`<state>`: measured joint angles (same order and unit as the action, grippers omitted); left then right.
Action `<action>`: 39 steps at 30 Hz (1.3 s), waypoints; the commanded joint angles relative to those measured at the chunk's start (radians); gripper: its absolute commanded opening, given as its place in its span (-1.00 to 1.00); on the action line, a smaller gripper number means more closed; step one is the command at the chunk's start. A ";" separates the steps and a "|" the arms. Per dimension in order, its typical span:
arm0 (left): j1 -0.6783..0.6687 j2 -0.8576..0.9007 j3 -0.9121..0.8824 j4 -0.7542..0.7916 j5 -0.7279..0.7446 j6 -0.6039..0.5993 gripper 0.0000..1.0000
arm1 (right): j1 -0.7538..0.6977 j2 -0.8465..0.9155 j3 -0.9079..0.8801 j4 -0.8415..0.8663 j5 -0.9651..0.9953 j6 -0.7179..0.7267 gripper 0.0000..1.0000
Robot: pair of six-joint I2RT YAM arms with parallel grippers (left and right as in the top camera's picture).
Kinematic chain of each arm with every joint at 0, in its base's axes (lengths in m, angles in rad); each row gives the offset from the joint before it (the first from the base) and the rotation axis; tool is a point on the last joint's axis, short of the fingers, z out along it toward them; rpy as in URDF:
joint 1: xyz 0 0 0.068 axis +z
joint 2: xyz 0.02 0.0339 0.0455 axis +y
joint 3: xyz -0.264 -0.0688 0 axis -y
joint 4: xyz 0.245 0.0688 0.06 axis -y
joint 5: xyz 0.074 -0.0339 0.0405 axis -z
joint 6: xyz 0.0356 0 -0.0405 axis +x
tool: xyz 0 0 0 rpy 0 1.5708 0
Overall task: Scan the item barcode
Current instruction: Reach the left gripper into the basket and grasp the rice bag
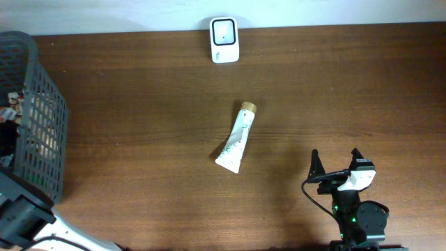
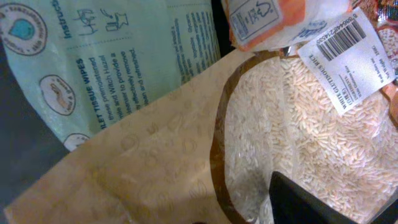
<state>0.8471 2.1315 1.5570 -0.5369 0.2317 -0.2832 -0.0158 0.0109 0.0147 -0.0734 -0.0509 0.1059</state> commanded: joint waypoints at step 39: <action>-0.046 -0.528 -0.031 0.055 0.157 -0.001 -1.00 | 0.008 -0.008 -0.009 0.002 -0.005 0.007 0.97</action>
<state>0.8043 1.6936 1.5200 -0.4950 0.3523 -0.2867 -0.0158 0.0109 0.0147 -0.0734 -0.0509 0.1055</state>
